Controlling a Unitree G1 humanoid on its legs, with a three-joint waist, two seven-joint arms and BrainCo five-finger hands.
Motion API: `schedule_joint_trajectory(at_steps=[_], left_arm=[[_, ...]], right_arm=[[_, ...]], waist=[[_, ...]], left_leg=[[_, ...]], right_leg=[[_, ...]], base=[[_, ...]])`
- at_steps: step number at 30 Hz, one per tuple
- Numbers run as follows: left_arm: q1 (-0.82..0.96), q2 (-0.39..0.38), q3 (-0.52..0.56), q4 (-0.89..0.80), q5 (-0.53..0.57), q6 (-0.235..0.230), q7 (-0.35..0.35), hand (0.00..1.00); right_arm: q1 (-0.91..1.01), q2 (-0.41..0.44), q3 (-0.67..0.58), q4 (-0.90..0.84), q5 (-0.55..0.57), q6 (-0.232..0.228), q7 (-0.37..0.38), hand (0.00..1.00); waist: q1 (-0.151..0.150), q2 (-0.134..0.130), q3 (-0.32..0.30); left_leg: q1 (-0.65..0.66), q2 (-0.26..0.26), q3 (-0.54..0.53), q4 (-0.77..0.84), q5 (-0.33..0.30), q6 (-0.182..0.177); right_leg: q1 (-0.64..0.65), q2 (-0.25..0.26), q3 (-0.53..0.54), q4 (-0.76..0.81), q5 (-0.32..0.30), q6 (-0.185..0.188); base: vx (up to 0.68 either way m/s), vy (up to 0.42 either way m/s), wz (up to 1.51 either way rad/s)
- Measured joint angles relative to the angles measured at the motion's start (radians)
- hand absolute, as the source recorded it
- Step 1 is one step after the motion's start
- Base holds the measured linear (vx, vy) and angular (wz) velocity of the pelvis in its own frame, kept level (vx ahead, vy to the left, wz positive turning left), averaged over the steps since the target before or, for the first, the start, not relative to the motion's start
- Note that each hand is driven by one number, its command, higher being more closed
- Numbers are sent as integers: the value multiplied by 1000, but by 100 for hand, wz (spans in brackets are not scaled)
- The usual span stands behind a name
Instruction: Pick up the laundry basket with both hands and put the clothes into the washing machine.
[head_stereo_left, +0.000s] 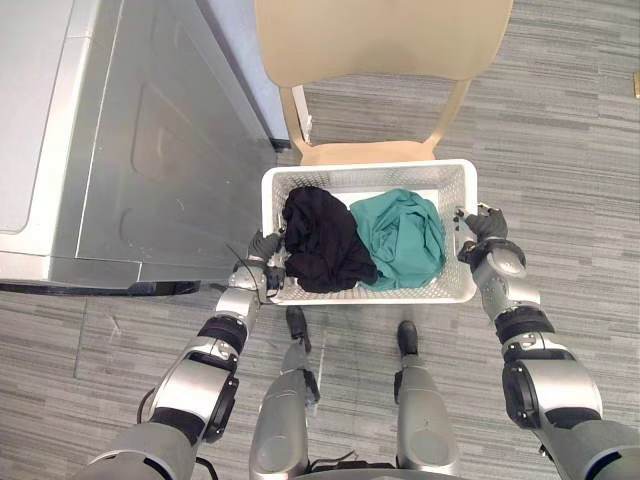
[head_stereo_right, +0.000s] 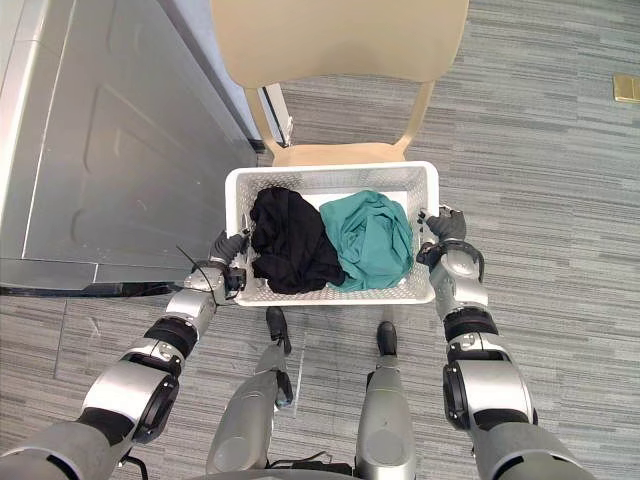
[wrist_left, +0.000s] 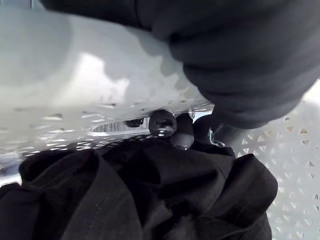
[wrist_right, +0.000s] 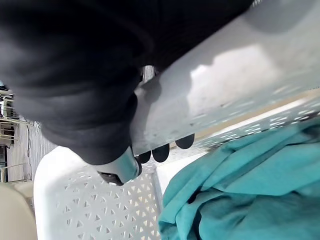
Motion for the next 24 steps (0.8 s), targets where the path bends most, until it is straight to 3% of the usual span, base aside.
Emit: schedule_joint_trajectory(at_steps=[13,20,24], left_arm=[[-91,87,35,-13,50,-35,77,0],[-94,192,51,-65,72,-61,71,0],[-66,218,106,-139,70,-66,52,0]], right_arm=[[-74,-17,26,61,-9,-11,5,0],[-79,-152,15,58,-8,-8,11,0],[-45,-220,-66,3,-5,-6,29,0]], waist=[[-4,6,24],[-26,6,24],[-31,6,24]], left_leg=[[12,7,35,0,5,-7],[51,8,46,-3,4,-8],[65,9,54,-8,0,-13]], right_leg=[[-24,2,38,20,3,-4],[4,2,48,32,3,-3],[18,1,52,28,9,5]], base=[[6,-38,-7],[-19,-30,-3],[-32,-34,-3]])
